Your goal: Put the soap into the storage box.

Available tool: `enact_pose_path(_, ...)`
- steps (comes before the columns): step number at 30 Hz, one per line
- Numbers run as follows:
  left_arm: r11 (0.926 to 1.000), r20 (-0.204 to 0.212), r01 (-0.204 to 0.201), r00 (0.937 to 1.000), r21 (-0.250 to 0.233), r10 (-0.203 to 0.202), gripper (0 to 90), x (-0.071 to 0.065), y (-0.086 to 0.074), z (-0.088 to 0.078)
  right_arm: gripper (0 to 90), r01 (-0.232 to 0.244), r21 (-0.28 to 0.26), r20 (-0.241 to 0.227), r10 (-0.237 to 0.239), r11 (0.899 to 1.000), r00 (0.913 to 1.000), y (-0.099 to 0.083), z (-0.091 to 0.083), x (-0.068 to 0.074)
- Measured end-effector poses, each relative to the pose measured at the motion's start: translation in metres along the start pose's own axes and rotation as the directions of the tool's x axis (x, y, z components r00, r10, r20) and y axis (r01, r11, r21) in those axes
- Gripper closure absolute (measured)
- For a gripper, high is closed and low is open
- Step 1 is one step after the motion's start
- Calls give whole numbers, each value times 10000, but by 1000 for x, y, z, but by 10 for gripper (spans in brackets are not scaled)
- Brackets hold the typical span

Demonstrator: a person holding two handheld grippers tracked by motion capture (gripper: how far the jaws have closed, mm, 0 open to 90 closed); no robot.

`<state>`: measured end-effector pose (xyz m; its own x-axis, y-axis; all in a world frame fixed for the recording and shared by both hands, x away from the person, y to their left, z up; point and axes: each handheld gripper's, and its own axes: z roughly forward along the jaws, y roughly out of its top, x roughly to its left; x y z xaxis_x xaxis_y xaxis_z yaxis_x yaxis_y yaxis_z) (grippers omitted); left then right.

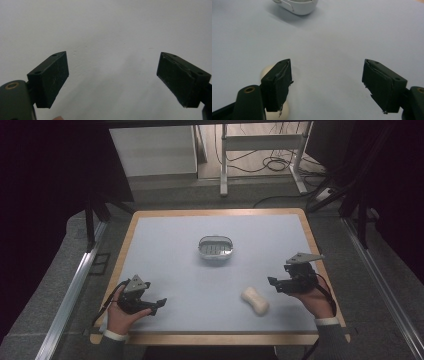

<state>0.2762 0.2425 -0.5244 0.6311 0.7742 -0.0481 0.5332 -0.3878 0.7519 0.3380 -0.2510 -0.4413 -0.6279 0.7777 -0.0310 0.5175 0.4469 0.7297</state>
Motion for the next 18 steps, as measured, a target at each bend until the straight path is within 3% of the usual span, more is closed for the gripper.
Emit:
enact_pose_path(12,10000,-30,-14,10000,-7,14,109,1,0,-2,236,304,764,-103,-297,9966,9995,10,10,12)
enact_pose_path(16,10000,-17,-2,10000,-35,2,109,1,0,-2,237,493,1011,-235,-472,9937,9986,12,15,18)
enact_pose_path(18,10000,-37,-5,10000,-38,5,109,1,0,-3,237,645,1236,-540,-582,9902,9968,11,20,26)
